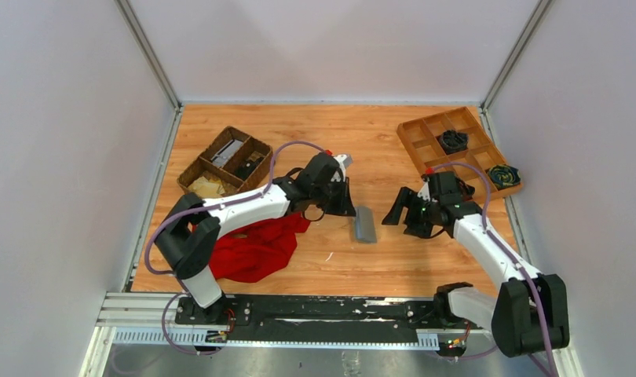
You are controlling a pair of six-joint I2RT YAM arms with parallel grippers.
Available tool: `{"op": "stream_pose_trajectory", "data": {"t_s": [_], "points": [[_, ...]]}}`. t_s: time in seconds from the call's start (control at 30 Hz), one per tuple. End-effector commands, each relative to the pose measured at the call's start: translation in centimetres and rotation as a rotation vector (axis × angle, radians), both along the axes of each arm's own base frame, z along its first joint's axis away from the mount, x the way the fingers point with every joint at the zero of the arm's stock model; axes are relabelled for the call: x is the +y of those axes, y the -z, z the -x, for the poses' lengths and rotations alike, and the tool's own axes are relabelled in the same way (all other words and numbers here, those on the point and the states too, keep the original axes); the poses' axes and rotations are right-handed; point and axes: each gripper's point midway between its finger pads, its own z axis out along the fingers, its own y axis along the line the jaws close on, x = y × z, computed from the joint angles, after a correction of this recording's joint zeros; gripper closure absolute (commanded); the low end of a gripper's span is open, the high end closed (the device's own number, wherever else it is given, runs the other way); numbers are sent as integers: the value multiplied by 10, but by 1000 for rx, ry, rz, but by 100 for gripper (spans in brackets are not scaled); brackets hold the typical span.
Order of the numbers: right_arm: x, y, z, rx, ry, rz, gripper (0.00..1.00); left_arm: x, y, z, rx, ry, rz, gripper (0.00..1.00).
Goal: Take the credit cards out of the card holder
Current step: Open the card holder at the center of the board.
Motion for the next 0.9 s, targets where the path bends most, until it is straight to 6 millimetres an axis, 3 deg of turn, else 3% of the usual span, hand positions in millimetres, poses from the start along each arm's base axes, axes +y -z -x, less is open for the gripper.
{"op": "stream_pose_trajectory", "data": {"t_s": [0.0, 0.1, 0.33, 0.47, 0.57, 0.87], "points": [[20, -12, 1, 9, -80, -23, 19, -24, -62, 17, -23, 64, 245, 100], [24, -10, -1, 14, -96, -28, 18, -24, -66, 17, -32, 72, 248, 100], [22, 4, -5, 57, -92, 8, 21, -15, -46, 15, -29, 63, 158, 100], [27, 7, -5, 67, -106, -2, 30, 4, -34, 15, -43, 44, 74, 100], [34, 4, -7, 52, -122, -23, 46, 22, -21, 16, -58, 16, 0, 100], [52, 18, -11, 95, -139, -104, 46, 73, 16, 12, -80, -70, -228, 100]]}}
